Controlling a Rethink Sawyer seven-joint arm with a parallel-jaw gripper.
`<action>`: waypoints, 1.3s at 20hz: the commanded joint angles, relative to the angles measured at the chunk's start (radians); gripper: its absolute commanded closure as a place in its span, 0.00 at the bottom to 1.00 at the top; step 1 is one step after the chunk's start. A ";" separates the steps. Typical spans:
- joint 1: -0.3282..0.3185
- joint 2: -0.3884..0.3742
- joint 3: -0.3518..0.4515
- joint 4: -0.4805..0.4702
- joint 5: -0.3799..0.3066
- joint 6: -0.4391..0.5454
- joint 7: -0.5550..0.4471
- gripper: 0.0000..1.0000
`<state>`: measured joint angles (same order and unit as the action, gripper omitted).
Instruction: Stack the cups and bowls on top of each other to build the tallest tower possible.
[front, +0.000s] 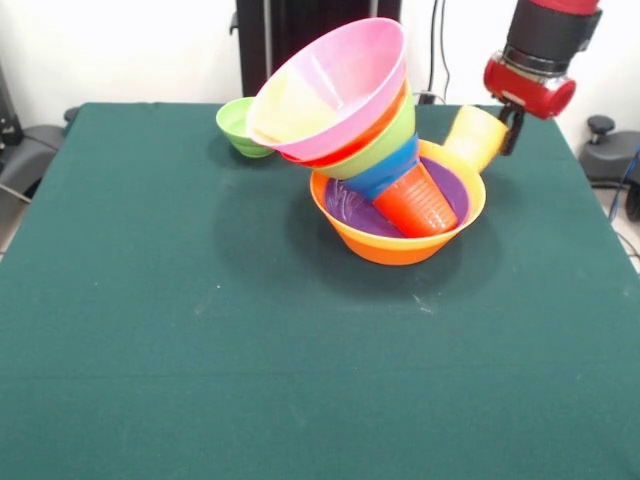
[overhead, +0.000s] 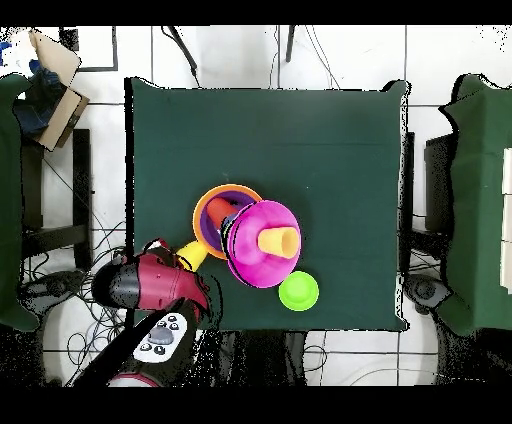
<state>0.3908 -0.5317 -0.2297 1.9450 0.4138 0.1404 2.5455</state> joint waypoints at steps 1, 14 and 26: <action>-0.057 -0.114 0.206 0.079 0.026 0.171 0.107 1.00; -0.150 -0.413 0.146 0.027 -0.062 0.575 0.050 1.00; -0.168 -0.440 -0.015 -0.201 -0.244 0.767 0.025 1.00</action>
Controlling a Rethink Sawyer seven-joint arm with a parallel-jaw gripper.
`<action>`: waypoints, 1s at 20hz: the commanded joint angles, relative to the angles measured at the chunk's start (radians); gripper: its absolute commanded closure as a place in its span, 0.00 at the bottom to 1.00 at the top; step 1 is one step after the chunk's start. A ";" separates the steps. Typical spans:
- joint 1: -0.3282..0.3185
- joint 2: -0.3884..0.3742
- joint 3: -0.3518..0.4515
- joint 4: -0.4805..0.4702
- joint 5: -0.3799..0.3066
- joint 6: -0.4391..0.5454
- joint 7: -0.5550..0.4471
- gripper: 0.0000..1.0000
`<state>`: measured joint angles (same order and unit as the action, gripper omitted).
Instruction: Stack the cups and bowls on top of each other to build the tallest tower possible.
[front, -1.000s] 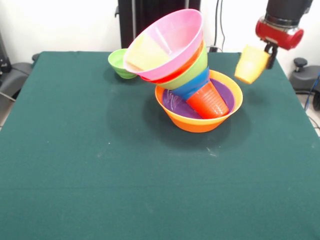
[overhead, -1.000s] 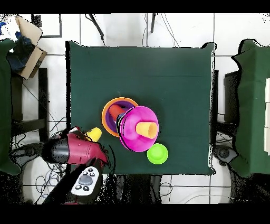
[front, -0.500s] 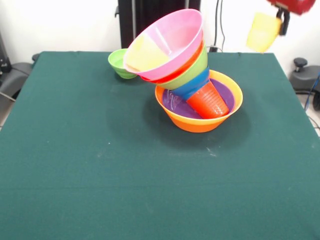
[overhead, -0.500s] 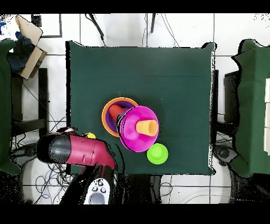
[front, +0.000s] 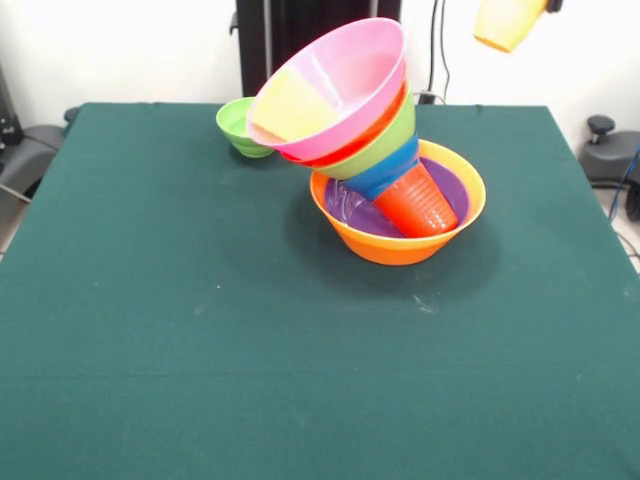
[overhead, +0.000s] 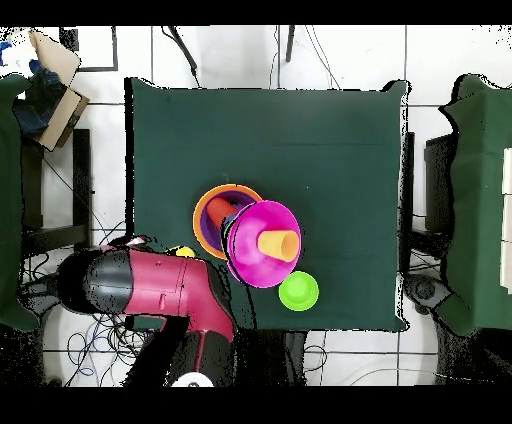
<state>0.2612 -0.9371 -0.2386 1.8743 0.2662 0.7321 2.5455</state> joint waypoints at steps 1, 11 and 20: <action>-0.042 -0.044 -0.011 -0.147 -0.104 0.201 0.027 1.00; -0.121 -0.093 0.001 -0.206 -0.159 0.334 -0.041 1.00; -0.173 -0.080 0.010 -0.110 -0.257 0.185 -0.100 1.00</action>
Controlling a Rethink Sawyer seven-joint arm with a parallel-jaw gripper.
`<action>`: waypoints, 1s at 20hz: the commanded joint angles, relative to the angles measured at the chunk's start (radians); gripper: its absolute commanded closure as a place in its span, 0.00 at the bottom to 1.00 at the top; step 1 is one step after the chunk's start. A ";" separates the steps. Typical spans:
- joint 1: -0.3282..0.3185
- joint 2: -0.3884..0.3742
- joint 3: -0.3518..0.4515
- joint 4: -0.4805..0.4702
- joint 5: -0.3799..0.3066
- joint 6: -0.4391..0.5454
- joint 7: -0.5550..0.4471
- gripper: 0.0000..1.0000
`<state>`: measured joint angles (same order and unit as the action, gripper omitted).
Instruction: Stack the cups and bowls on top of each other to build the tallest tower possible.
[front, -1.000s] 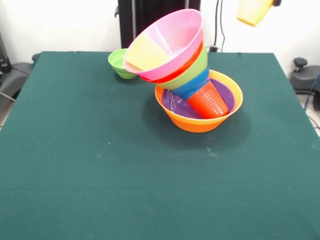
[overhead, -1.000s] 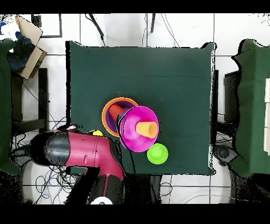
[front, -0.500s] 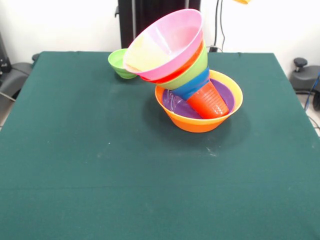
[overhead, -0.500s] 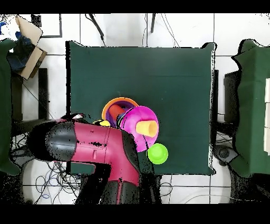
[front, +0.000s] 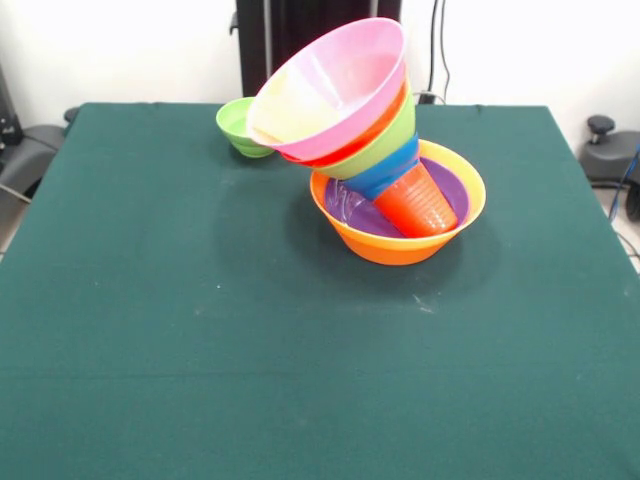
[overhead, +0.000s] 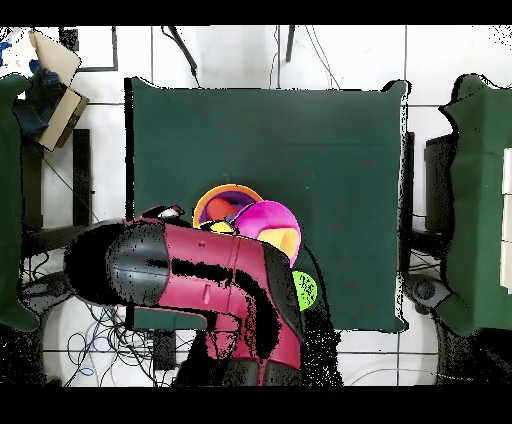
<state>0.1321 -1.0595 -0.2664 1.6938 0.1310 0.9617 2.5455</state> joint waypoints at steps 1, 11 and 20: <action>-0.059 0.045 0.039 0.083 -0.135 -0.077 -0.113 1.00; -0.116 0.040 0.073 0.135 -0.200 -0.172 -0.117 1.00; -0.129 0.056 0.113 0.159 -0.198 -0.260 -0.071 1.00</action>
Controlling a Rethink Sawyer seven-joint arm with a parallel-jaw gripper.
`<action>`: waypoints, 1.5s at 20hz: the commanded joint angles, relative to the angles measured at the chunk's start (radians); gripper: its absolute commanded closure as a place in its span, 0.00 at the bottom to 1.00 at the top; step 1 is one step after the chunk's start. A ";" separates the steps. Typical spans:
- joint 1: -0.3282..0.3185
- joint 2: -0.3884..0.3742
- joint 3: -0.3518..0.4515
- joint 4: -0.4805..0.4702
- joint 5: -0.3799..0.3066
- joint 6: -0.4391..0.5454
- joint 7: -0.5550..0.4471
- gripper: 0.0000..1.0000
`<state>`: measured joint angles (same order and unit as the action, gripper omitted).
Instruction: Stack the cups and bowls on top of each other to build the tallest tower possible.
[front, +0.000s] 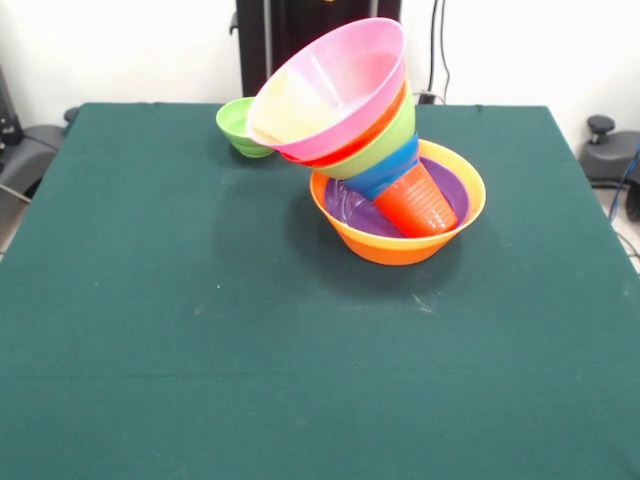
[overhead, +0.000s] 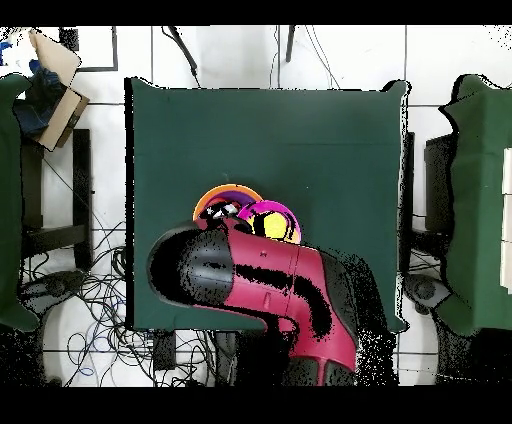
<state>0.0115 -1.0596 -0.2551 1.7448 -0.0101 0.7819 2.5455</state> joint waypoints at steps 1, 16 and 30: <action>-0.004 0.059 0.100 0.108 -0.061 -0.090 -0.061 1.00; 0.053 0.097 0.070 0.173 -0.090 -0.299 0.038 1.00; -0.001 0.085 0.165 0.225 -0.038 -0.350 -0.013 0.00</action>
<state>0.0321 -1.0229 -0.1987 1.8819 -0.0293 0.4683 2.5455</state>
